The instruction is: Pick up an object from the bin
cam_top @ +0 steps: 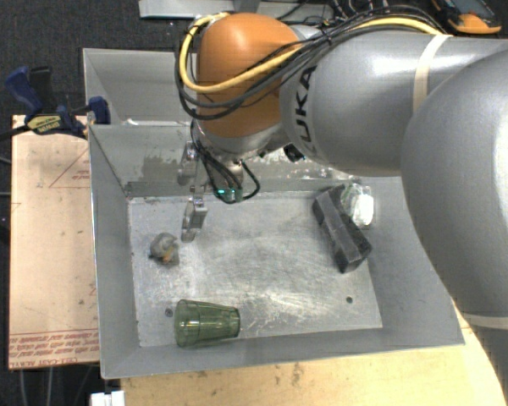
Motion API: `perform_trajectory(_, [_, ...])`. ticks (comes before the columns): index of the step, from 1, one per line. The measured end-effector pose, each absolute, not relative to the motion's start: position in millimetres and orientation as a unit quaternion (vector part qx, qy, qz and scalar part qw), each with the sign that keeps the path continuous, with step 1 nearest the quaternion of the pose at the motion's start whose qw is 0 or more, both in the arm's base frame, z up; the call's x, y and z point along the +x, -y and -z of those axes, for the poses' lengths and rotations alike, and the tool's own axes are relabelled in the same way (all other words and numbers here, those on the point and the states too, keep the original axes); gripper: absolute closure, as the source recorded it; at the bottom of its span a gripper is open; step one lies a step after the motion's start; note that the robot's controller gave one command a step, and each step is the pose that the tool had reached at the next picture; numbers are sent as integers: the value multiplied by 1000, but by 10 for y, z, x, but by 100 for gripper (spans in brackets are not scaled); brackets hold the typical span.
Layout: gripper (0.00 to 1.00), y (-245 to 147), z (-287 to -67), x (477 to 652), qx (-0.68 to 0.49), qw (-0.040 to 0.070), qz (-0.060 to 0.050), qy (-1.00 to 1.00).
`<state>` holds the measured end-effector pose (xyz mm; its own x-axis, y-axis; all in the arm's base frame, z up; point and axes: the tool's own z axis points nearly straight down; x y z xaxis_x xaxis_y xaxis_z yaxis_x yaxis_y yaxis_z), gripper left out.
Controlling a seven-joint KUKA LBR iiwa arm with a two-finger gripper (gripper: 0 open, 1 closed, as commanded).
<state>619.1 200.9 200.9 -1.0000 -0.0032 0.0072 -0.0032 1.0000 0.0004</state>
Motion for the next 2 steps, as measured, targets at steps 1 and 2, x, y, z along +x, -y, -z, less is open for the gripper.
perform_trajectory(1, [0,-2000,-2059,6211,0,-1,1,1000])
perform_trajectory(2, [0,-1941,-1807,5862,32,-3,1,999])
